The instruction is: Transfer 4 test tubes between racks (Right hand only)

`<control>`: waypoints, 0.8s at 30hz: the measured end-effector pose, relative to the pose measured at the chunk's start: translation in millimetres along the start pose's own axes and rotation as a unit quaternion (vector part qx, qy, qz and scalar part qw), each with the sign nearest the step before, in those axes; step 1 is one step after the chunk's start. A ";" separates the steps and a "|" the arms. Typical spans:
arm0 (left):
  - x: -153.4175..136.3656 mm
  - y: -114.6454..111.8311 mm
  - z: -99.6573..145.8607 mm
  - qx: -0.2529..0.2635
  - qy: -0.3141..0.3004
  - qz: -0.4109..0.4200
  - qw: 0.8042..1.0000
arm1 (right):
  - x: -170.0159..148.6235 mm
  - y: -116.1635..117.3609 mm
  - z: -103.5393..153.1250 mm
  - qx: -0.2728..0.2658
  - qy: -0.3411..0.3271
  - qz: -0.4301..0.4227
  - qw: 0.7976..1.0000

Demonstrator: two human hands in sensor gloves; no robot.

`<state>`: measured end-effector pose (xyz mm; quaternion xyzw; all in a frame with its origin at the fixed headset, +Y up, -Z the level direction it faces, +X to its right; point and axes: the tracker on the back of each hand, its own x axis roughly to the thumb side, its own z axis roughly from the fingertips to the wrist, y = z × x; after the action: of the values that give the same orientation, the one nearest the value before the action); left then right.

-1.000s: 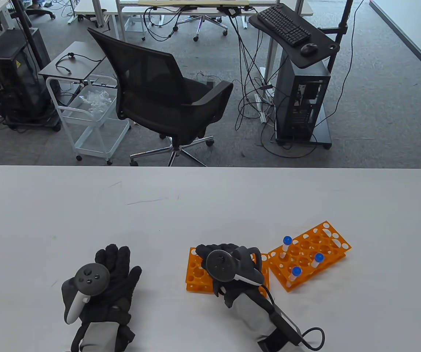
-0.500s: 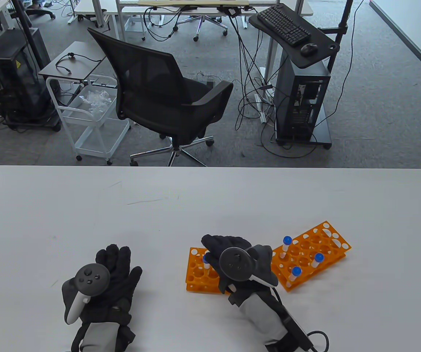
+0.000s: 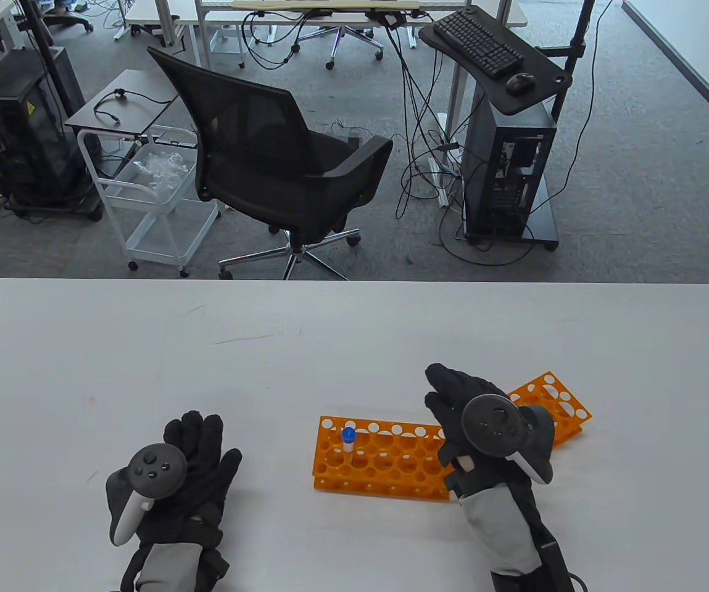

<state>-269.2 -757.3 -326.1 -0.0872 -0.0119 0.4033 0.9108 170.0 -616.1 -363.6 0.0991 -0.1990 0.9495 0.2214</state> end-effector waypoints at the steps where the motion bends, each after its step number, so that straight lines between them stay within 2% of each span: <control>1: 0.1 -0.4 -0.1 -0.001 0.000 0.000 1.000 | -4.7 -2.2 0.1 -0.002 0.008 0.007 1.000; 7: 0.5 -0.9 0.2 -0.003 -0.002 0.004 1.000 | -52.9 -15.9 4.8 -0.013 0.095 0.023 0.995; 13: 1.4 -0.9 0.4 -0.003 -0.006 0.004 1.000 | -84.4 -18.6 10.2 -0.015 0.154 0.032 0.987; 24: 1.3 -0.3 0.9 -0.004 -0.010 0.022 1.000 | -117.3 -6.4 16.6 0.061 0.227 0.034 0.971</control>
<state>-268.2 -756.4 -325.2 -0.0870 -0.0207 0.4238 0.9013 278.1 -662.5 -379.0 -0.1130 -0.0888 0.9644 0.2222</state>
